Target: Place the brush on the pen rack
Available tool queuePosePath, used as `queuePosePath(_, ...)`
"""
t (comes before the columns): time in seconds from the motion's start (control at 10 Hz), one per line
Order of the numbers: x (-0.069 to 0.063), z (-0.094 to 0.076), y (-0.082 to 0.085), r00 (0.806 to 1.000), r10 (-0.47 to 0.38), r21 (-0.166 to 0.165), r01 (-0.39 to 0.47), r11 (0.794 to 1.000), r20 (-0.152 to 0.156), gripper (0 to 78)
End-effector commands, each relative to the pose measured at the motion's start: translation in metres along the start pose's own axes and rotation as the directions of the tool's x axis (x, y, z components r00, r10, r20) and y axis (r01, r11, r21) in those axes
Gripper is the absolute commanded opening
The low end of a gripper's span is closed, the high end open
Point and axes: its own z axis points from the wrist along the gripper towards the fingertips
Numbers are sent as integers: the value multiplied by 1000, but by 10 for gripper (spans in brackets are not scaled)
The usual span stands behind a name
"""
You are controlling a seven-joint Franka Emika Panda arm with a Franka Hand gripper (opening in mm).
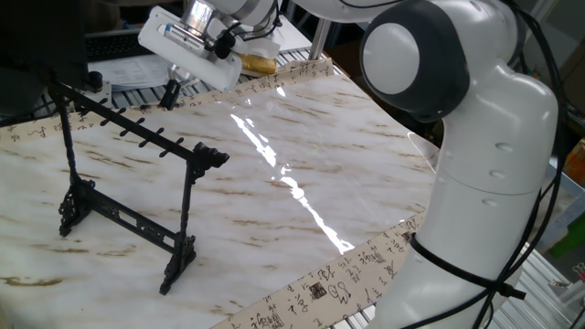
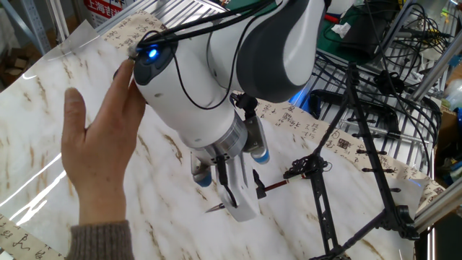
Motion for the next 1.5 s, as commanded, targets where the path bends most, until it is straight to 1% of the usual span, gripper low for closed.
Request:
queuePosePath(0.1, 7, -2, 1, 999, 31, -11, -31, 999, -10, 12)
queuePosePath(0.2, 10, -2, 2, 999, 38, -9, -38, 999, -6, 12)
queuePosePath(0.3, 11, -2, 2, 999, 42, -12, -42, 999, -14, 12)
queuePosePath(0.4, 11, -3, 3, 999, 46, -12, -46, 999, -20, 12)
queuePosePath(0.5, 11, -4, 3, 998, 68, -16, -68, 998, -19, 12)
queuePosePath(0.6, 12, -5, 2, 997, 68, -18, -68, 998, -21, 12)
queuePosePath(0.7, 12, -9, 3, 996, 85, -29, -86, 996, -41, 12)
queuePosePath(0.8, 11, -12, 5, 994, 99, -36, -101, 994, -53, 12)
queuePosePath(0.9, 10, -13, 5, 993, 105, -36, -107, 994, -55, 12)
queuePosePath(1.1, 10, -14, 6, 989, 132, -48, -135, 990, -67, 12)
queuePosePath(1.2, 11, -14, 6, 985, 151, -55, -156, 986, -79, 12)
queuePosePath(1.3, 12, -14, 6, 982, 170, -57, -174, 983, -77, 12)
queuePosePath(1.5, 13, -14, 6, 982, 175, -68, -180, 981, -74, 12)
